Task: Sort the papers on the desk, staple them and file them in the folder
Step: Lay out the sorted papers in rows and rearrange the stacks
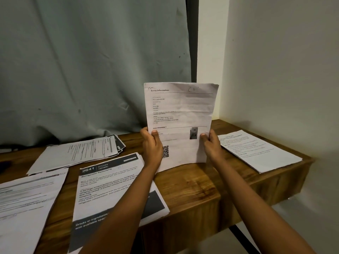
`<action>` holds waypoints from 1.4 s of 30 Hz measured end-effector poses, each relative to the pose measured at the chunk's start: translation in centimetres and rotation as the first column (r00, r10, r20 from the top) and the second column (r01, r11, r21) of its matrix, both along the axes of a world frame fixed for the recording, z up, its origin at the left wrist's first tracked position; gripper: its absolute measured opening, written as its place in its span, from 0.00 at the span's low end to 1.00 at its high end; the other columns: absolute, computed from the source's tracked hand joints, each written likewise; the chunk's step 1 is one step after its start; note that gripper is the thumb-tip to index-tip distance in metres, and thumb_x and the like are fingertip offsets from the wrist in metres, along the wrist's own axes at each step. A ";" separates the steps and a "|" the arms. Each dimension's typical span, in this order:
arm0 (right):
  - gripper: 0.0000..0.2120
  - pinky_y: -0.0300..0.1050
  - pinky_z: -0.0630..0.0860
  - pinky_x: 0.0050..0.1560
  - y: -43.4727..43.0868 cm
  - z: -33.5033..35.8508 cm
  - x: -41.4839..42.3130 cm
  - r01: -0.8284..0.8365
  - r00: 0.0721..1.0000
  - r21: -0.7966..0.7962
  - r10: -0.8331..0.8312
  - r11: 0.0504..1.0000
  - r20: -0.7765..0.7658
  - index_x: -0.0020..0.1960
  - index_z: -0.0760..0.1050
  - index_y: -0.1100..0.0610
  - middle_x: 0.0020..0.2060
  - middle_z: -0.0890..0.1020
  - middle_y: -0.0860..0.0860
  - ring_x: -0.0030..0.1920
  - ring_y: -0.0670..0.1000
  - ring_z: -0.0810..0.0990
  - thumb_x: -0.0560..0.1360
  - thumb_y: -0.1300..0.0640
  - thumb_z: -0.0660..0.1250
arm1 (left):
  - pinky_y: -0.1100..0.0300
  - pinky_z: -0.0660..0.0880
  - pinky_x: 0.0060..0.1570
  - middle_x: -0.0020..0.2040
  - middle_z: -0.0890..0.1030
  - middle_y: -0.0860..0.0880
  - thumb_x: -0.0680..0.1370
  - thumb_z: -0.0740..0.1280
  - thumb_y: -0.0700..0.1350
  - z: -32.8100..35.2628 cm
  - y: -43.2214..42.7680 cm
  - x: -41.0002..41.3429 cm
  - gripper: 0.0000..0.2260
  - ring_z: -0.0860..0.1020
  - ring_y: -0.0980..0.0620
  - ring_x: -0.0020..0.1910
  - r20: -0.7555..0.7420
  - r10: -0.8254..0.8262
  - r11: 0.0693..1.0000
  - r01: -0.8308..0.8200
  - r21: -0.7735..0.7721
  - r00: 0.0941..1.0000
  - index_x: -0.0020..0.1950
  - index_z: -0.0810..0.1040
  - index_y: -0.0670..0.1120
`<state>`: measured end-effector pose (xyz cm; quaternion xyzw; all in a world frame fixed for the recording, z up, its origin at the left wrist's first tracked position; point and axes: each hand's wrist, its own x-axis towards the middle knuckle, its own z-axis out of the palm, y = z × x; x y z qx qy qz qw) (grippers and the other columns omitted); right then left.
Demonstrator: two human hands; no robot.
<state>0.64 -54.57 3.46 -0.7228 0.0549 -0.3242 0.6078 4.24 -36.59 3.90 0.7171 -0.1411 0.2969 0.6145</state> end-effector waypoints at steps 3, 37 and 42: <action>0.10 0.41 0.73 0.48 0.1 0.1 0.0 0.035 0.999 -0.003 -0.035 0.999 0.035 0.61 0.70 0.58 0.52 0.76 0.50 0.51 0.49 0.75 0.81 0.58 0.58 | 0.55 0.78 0.46 0.61 0.77 0.41 0.83 0.53 0.48 0.0 -0.4 0.2 0.15 0.79 0.45 0.53 0.014 0.065 0.998 -0.065 0.002 0.998 0.65 0.60 0.39; 0.14 0.40 0.68 0.47 -3.8 -0.8 0.5 0.281 0.894 -0.368 -0.382 0.886 -0.236 0.60 0.77 0.65 0.56 0.80 0.61 0.56 0.60 0.78 0.77 0.62 0.64 | 0.50 0.79 0.50 0.56 0.82 0.42 0.77 0.69 0.41 -2.8 -0.2 -2.3 0.10 0.81 0.44 0.51 -0.263 0.151 0.905 -0.026 0.425 0.953 0.56 0.81 0.39; 0.15 0.42 0.71 0.45 -4.2 -3.3 1.1 0.210 0.820 -0.492 -0.426 0.845 -0.383 0.56 0.75 0.69 0.54 0.79 0.62 0.55 0.60 0.78 0.75 0.59 0.68 | 0.55 0.76 0.47 0.58 0.79 0.40 0.77 0.68 0.41 -3.7 -0.3 -3.5 0.11 0.79 0.41 0.53 -0.320 0.233 0.828 -0.015 0.561 0.918 0.57 0.77 0.37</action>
